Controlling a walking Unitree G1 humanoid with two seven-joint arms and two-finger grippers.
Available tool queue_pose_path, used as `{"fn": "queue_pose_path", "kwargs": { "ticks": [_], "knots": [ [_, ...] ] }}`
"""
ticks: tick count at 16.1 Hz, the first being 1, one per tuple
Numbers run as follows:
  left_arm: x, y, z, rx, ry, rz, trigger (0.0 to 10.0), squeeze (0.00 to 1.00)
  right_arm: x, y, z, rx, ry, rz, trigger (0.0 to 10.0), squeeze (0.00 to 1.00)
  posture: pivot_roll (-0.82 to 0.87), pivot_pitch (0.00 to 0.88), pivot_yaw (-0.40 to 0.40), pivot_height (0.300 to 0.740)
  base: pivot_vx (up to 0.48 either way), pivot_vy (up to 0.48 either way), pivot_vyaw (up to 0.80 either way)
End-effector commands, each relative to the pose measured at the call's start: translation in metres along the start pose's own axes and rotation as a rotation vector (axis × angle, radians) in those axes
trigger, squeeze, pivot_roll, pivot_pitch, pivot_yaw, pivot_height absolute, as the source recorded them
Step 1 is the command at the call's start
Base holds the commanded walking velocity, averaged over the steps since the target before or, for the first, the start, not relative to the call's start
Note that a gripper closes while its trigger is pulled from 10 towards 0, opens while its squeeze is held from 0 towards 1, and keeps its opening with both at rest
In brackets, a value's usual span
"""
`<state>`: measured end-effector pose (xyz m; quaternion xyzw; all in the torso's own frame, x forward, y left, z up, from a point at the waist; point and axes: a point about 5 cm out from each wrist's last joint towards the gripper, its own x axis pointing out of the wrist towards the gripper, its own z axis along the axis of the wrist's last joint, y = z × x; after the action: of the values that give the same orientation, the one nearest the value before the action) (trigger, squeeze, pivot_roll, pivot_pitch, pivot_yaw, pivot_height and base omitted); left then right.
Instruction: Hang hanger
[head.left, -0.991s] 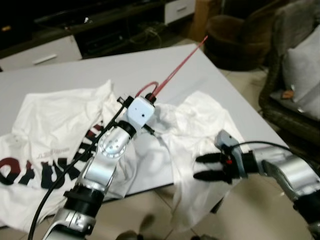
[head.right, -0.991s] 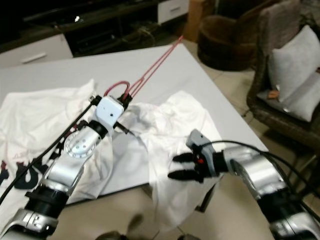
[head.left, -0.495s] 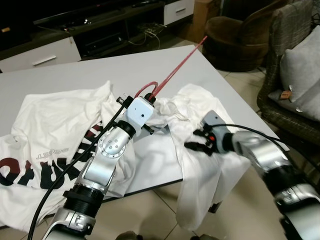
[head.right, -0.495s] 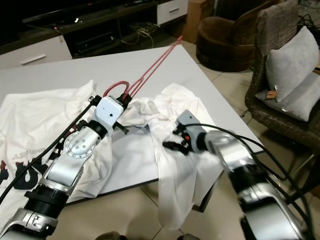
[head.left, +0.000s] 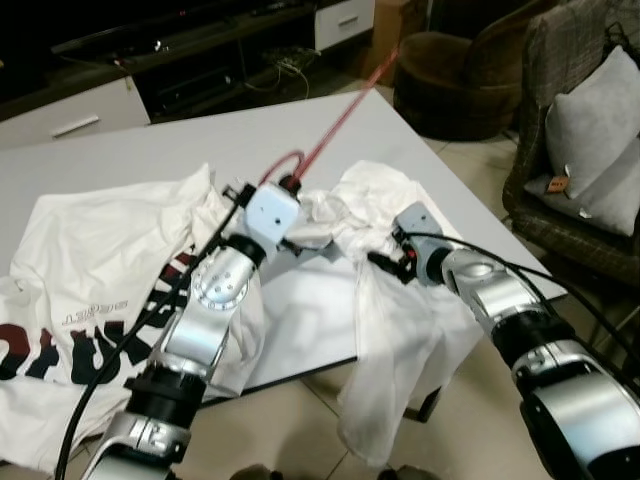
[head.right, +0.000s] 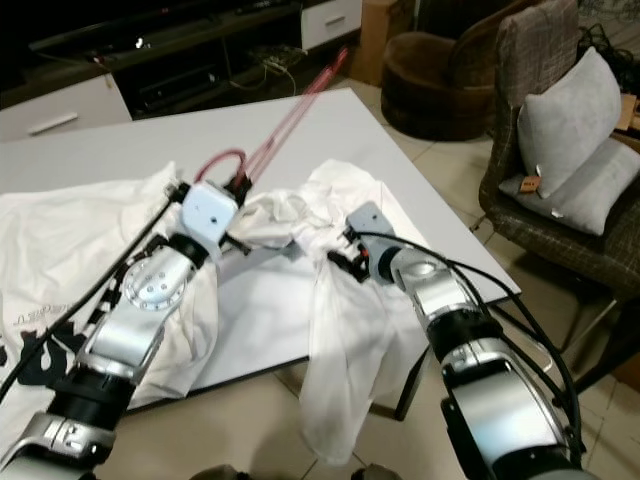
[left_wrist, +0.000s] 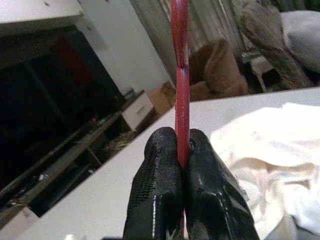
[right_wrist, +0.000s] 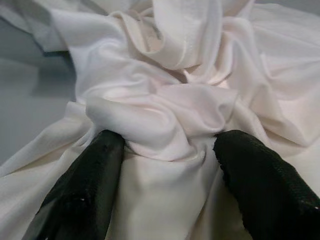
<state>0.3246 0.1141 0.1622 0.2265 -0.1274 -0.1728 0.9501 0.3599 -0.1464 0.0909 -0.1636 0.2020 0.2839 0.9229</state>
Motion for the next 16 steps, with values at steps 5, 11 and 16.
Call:
{"fn": "queue_pose_path", "kwargs": {
  "ticks": [5, 11, 16],
  "knots": [
    [-0.002, 0.003, 0.002, 0.000, -0.013, 0.015, 10.0, 0.00, -0.013, 0.003, 0.023, 0.041, -0.153, 0.218, 10.0, 0.00, -0.03, 0.000, 0.056, 0.736, 0.000, 0.000, 0.00],
    [0.002, -0.004, 0.000, -0.003, -0.006, -0.021, 10.0, 0.00, -0.065, -0.016, 0.044, -0.044, -0.283, 0.345, 10.0, 0.00, -0.07, 0.000, 0.067, 0.736, 0.000, 0.000, 0.00],
    [0.005, -0.007, 0.001, -0.001, -0.010, -0.045, 10.0, 0.00, -0.105, -0.021, 0.042, -0.140, -0.259, 0.413, 10.0, 0.00, -0.09, 0.000, 0.079, 0.736, 0.000, 0.000, 0.00]
  ]
}}
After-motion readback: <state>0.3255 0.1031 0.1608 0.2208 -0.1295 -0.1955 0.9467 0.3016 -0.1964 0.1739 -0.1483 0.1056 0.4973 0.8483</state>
